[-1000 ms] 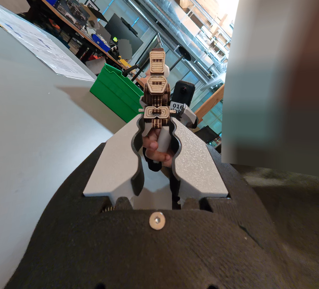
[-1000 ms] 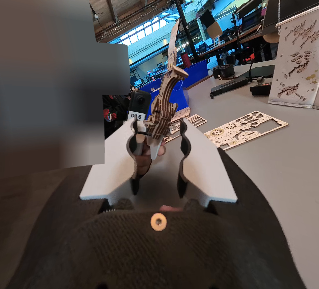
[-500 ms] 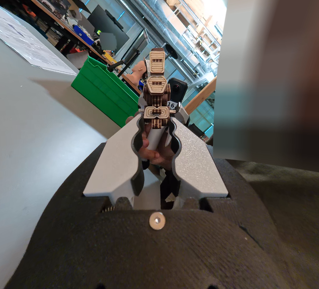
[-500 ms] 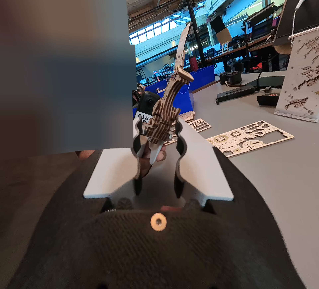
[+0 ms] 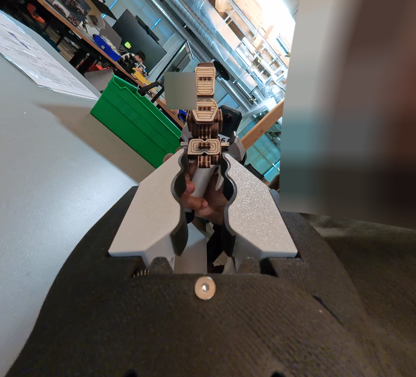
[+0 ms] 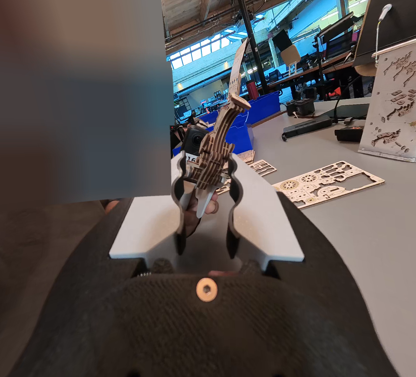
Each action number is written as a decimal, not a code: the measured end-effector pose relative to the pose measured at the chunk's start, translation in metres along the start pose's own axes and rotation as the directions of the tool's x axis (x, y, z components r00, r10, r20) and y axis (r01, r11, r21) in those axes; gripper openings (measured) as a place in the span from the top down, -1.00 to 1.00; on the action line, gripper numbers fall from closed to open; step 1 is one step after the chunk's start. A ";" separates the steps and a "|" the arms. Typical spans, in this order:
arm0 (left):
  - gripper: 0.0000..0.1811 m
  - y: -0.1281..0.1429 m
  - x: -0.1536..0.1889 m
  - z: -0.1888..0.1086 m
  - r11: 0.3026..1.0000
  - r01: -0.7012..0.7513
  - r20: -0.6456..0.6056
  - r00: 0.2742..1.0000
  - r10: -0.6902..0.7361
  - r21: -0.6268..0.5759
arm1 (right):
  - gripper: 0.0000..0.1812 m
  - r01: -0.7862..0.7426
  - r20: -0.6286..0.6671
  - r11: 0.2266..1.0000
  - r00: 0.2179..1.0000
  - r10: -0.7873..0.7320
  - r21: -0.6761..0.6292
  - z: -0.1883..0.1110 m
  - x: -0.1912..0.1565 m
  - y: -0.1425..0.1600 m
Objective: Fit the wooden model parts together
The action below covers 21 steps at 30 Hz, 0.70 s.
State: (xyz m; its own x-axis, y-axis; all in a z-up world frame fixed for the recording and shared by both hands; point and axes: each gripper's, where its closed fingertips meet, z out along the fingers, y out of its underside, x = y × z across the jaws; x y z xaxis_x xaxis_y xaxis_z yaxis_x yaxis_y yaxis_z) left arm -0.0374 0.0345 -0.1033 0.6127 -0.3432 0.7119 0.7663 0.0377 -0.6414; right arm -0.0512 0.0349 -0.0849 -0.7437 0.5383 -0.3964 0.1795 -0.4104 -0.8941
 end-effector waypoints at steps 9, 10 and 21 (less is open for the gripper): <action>0.73 0.000 -0.002 0.000 1.000 -0.007 0.012 1.000 0.007 -0.001 | 0.62 -0.009 0.004 1.000 1.000 0.009 -0.008 0.001 0.000 0.002; 0.72 0.000 -0.002 0.000 1.000 -0.008 0.013 1.000 0.008 -0.002 | 0.62 -0.008 0.003 1.000 1.000 0.008 -0.009 0.001 0.000 0.002; 0.73 0.000 -0.003 -0.001 1.000 -0.027 0.029 0.999 0.027 -0.010 | 0.68 0.002 0.002 1.000 1.000 -0.002 -0.018 0.001 0.001 0.004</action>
State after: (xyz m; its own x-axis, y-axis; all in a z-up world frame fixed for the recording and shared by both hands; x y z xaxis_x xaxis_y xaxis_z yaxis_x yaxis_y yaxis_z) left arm -0.0392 0.0348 -0.1057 0.6387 -0.3144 0.7022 0.7476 0.0377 -0.6631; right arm -0.0519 0.0326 -0.0884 -0.7453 0.5378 -0.3941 0.1895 -0.3959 -0.8985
